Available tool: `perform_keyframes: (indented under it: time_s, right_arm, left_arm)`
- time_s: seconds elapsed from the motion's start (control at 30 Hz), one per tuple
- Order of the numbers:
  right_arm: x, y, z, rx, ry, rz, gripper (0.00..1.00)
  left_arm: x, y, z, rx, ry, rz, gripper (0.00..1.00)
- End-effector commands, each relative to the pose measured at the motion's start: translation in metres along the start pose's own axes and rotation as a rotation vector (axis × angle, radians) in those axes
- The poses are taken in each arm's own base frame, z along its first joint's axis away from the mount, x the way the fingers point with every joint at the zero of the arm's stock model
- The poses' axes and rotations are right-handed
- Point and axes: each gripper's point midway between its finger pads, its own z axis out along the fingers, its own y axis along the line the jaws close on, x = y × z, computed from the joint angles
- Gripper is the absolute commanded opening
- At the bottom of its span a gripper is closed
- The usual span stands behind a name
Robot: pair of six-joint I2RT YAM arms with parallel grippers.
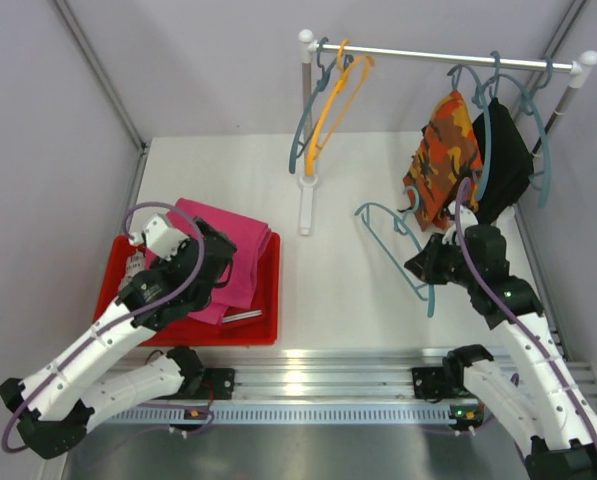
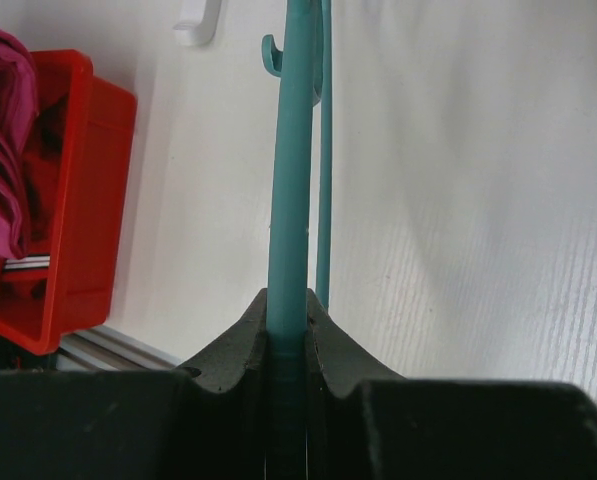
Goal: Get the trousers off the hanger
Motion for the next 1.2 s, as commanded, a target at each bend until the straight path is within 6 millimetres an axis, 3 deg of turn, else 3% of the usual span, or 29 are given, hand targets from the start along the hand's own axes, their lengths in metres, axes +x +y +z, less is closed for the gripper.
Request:
perform_keyframes:
  time_s: [0.0,0.03,0.1,0.17,0.3,0.37,0.9,1.17]
  right_arm:
    - [-0.014,0.007,-0.003,-0.025,-0.056,-0.038,0.0]
    - [-0.014,0.007,-0.003,-0.024,-0.053,-0.039,0.0]
    - [-0.013,0.006,-0.003,-0.02,-0.052,-0.041,0.0]
    - [-0.011,0.005,-0.003,-0.017,-0.05,-0.04,0.0]
    - [-0.007,0.003,-0.002,-0.015,-0.047,-0.034,0.0]
    - [-0.005,0.002,-0.001,-0.013,-0.039,-0.03,0.0]
    - [-0.004,-0.002,0.002,0.006,-0.024,-0.033,0.0]
    - [-0.005,-0.003,0.002,0.013,-0.023,-0.033,0.0]
  left_arm:
    - [-0.004,0.027,0.005,-0.147,-0.073,-0.327,0.92]
    - [-0.001,0.046,0.002,-0.217,-0.073,-0.303,0.92]
    - [-0.001,0.057,0.002,-0.285,-0.1,-0.414,0.92]
    - [0.003,0.077,-0.002,-0.371,-0.107,-0.392,0.92]
    - [0.017,0.091,0.003,-0.411,-0.114,-0.425,0.92]
    - [0.021,0.087,0.007,-0.377,-0.11,-0.451,0.91]
    - [0.055,0.12,0.02,-0.47,-0.098,-0.413,0.87]
    - [0.052,0.117,0.028,-0.398,-0.131,-0.449,0.7]
